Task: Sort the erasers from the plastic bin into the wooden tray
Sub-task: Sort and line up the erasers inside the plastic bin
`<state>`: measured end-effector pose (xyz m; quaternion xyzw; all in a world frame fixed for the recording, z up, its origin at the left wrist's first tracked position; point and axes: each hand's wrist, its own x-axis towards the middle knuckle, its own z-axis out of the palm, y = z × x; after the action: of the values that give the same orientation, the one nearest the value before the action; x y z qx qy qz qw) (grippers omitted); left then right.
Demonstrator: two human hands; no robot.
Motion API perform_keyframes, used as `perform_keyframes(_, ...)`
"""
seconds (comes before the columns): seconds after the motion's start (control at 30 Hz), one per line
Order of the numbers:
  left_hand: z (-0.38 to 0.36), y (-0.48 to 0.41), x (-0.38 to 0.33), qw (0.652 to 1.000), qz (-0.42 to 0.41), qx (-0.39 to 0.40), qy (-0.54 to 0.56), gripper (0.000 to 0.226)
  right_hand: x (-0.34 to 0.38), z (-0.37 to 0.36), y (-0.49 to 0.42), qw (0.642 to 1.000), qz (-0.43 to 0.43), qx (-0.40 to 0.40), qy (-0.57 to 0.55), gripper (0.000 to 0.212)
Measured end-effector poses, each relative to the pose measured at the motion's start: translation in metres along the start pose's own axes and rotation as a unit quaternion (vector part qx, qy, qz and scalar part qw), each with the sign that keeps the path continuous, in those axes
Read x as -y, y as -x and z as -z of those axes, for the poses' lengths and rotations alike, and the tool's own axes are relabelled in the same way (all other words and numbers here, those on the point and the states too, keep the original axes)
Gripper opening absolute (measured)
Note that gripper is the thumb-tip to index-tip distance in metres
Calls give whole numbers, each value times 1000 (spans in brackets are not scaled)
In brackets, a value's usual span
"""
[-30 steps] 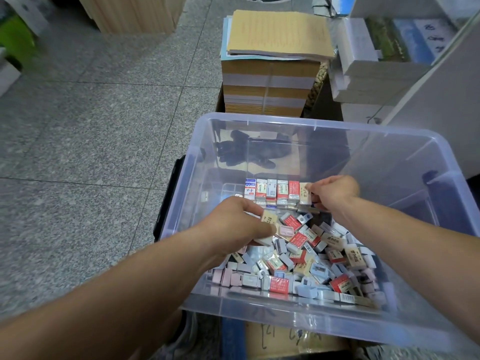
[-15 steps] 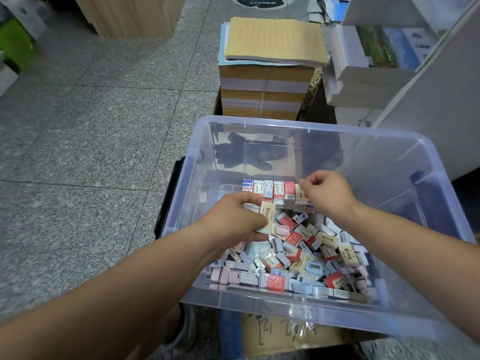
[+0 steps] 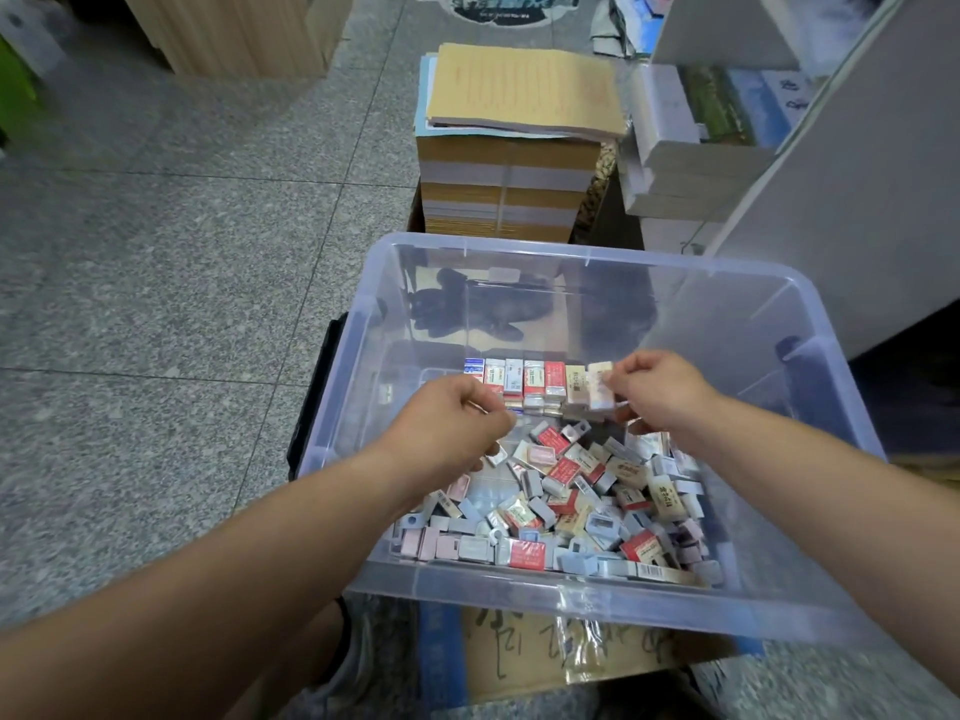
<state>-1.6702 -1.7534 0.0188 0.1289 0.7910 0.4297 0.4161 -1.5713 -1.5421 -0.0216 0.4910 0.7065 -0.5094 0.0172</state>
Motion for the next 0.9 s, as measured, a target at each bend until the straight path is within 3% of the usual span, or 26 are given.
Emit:
perform_keyframes(0.2, -1, -3, 3, 997, -24, -18, -72, 8, -19, -6, -44, 995, -85, -47, -12, 13)
perform_keyframes(0.4, 2, -2, 4, 983, -79, -36, -163, 5, -25, -15, -53, 996, -42, -51, 62, 17)
perform_keyframes(0.47, 10, 2, -5, 960, -136, -54, -237, 8, -24, -12, -50, 993, -33, -45, 102, 23)
perform_keyframes(0.57, 29, 7, -23, 897, -241, -112, -353, 18, -20, -10, -39, 977, 12, -45, 209, 21)
perform_keyframes(0.67, 54, 7, -30, 850, -294, -188, -395, 26, -10, -16, -22, 963, 83, 46, 253, 16)
perform_keyframes(0.77, 73, 3, -21, 832, -279, -238, -417, 39, -7, -31, -8, 916, 156, 146, 339, 11)
perform_keyframes(0.9, 75, 2, -6, 861, -237, -231, -385, 54, -9, -53, -4, 833, 210, 152, 489, 16)
